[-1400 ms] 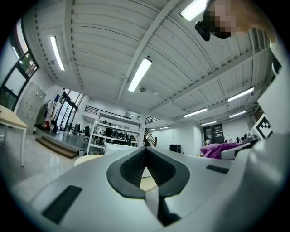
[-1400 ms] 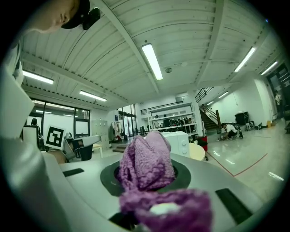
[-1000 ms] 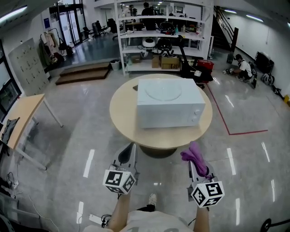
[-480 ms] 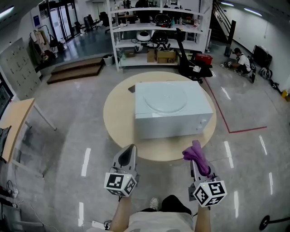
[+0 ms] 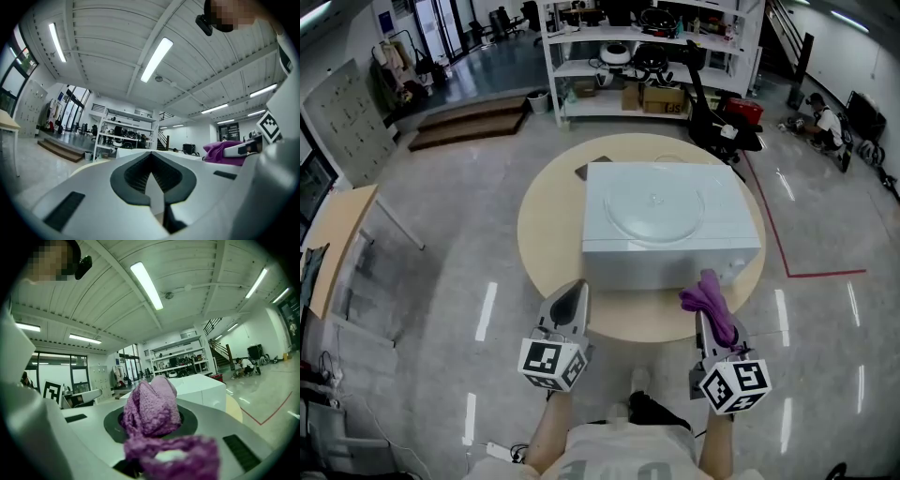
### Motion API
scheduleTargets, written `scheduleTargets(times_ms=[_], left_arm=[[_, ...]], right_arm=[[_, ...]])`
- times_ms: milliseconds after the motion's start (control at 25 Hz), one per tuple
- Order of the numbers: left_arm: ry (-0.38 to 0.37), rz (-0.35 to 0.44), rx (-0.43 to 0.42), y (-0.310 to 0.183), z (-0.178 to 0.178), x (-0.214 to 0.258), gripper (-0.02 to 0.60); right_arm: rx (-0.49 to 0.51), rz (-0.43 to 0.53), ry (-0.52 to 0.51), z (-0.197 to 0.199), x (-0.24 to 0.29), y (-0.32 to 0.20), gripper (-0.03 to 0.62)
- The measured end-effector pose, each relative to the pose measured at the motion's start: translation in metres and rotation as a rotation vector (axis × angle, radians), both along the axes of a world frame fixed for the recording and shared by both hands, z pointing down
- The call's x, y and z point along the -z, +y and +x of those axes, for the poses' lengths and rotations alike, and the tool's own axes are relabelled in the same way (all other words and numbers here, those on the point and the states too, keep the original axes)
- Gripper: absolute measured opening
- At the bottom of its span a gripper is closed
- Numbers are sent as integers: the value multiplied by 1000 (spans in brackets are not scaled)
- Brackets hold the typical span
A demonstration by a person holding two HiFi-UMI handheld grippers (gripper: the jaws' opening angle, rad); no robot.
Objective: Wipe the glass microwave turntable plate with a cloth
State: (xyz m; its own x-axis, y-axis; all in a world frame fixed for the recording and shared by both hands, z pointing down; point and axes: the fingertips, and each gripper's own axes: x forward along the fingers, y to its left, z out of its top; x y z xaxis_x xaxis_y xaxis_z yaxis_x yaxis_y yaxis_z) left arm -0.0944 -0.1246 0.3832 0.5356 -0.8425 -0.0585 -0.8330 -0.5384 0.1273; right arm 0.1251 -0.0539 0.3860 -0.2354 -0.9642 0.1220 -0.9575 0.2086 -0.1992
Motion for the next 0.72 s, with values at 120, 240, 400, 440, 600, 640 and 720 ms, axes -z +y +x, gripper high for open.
scheduleTargets(times_ms=[120, 240, 400, 440, 600, 640, 720], left_arm=[[-21, 12, 0, -32, 10, 2, -1], [-80, 8, 19, -69, 16, 8, 0], [-173, -67, 12, -113, 43, 12, 0], [-210, -88, 17, -120, 50, 10, 0], [-330, -151, 2, -143, 65, 6, 0], [-345, -174, -13, -149, 67, 5, 0], [-383, -226, -40, -160, 70, 1, 0]], right_arm=[[26, 10, -10, 11, 0, -30, 48], [48, 34, -18, 26, 7, -58, 48], [78, 41, -23, 49, 13, -92, 48], [85, 40, -24, 53, 13, -98, 48], [113, 44, -26, 62, 16, -116, 48], [119, 45, -28, 64, 17, -121, 48], [129, 46, -30, 67, 18, -131, 48]])
